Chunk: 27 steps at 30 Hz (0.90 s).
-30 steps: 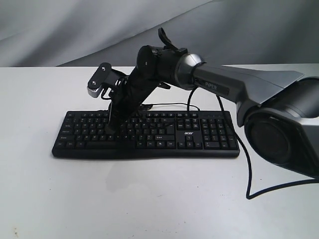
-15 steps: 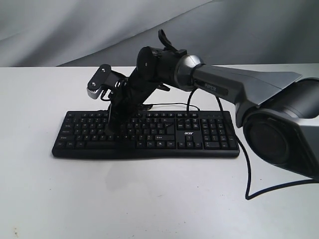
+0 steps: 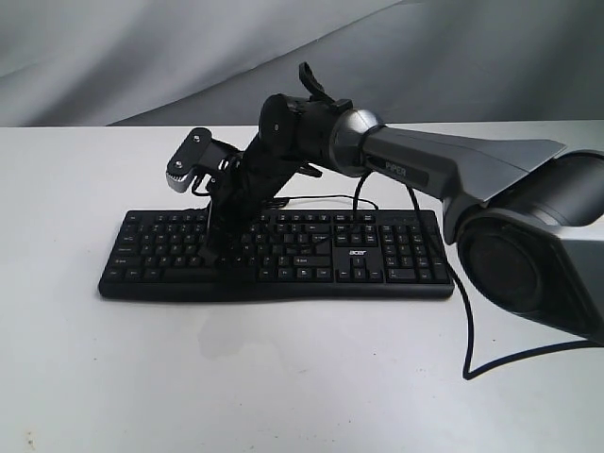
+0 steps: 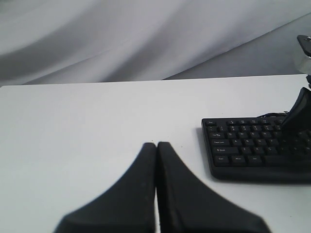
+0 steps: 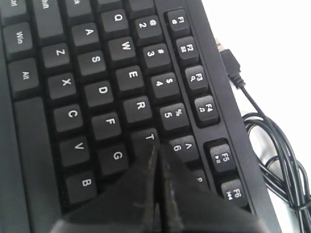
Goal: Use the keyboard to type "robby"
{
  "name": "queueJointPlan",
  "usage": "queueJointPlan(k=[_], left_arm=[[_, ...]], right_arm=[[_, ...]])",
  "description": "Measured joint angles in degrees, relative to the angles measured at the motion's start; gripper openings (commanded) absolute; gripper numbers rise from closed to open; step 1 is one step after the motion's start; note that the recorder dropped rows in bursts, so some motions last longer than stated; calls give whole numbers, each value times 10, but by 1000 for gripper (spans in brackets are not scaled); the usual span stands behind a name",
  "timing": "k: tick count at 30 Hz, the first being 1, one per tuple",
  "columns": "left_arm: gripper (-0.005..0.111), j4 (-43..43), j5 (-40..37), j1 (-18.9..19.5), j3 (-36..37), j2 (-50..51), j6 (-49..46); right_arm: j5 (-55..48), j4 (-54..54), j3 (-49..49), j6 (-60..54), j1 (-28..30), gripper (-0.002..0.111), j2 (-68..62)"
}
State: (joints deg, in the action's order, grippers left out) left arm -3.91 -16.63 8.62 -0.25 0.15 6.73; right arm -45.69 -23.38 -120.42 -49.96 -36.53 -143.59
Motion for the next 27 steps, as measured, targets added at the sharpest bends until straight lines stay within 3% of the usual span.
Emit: queueJointPlan(k=[12,27], left_arm=[[1,0,0,0,0,0,0],[1,0,0,0,0,0,0]], right_arm=[[0,-3,-1,-2,0,0,3],[0,68,-1,37,4,0,139]])
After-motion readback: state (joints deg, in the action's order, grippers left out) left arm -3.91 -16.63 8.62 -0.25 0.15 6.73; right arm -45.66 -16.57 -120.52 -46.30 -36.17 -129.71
